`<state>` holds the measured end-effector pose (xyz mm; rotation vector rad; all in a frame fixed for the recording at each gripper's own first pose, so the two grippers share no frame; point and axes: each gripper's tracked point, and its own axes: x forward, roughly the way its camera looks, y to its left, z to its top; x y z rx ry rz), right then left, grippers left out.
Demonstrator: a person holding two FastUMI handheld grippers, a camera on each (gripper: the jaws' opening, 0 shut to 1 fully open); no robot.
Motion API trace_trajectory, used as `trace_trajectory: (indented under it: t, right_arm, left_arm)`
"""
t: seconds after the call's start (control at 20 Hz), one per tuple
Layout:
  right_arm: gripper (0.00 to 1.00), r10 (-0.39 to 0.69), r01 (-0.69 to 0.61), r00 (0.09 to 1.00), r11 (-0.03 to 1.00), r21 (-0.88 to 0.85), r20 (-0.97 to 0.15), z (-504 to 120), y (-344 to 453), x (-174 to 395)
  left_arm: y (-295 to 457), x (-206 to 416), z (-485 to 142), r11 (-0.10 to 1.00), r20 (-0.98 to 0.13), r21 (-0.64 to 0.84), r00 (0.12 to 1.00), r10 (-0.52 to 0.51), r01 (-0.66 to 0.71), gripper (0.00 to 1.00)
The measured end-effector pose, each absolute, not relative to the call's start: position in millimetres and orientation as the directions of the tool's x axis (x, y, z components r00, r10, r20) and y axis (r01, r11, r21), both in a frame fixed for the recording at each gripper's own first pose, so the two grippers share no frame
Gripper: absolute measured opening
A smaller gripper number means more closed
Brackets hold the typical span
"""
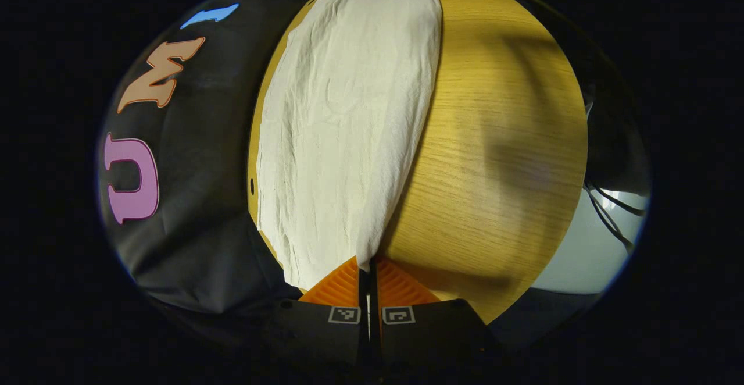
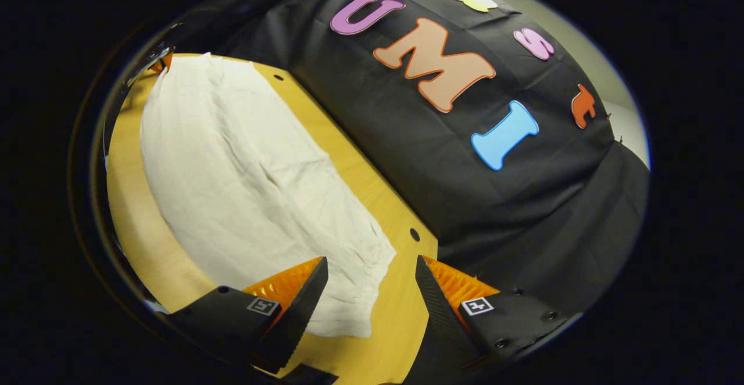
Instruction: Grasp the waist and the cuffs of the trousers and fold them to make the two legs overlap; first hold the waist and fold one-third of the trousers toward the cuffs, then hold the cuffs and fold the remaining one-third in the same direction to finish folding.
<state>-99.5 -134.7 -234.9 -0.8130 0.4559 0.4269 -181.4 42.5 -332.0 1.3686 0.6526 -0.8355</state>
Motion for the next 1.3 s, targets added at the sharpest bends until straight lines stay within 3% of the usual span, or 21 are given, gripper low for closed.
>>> trace_trajectory:
  t: [0.65, 1.0, 1.15, 1.25, 1.3]
  right_arm:
    - [0.98, 0.146, -0.763, 0.633, 0.283, -0.581, -0.76, -332.5, -165.4, -166.6]
    - [0.94, 0.145, -0.767, 0.641, 0.162, -0.621, -0.754, -344.4, -158.4, -152.9]
    - [0.88, 0.14, -0.762, 0.647, 0.146, -0.63, -0.75, -349.1, -154.3, -141.0]
    - [0.77, 0.127, -0.775, 0.631, 0.143, -0.615, -0.766, -358.8, -153.2, -139.1]
    - [0.61, 0.116, -0.788, 0.615, 0.14, -0.6, -0.78, -365.2, -154.0, -141.7]
  left_arm:
    - [42.1, -179.3, -334.9, 0.006, -0.807, 0.58, 0.576, -0.132, 0.814, 0.0]
    - [42.7, -178.2, -335.8, -0.008, -0.803, 0.587, 0.58, -0.135, 0.81, 0.0]
    - [41.8, -178.0, -336.8, -0.011, -0.803, 0.586, 0.579, -0.137, 0.81, 0.0]
    - [42.2, -177.5, -337.5, -0.012, -0.803, 0.587, 0.58, -0.135, 0.809, 0.0]
    - [41.4, -178.6, -337.4, -0.012, -0.803, 0.588, 0.581, -0.134, 0.809, 0.0]
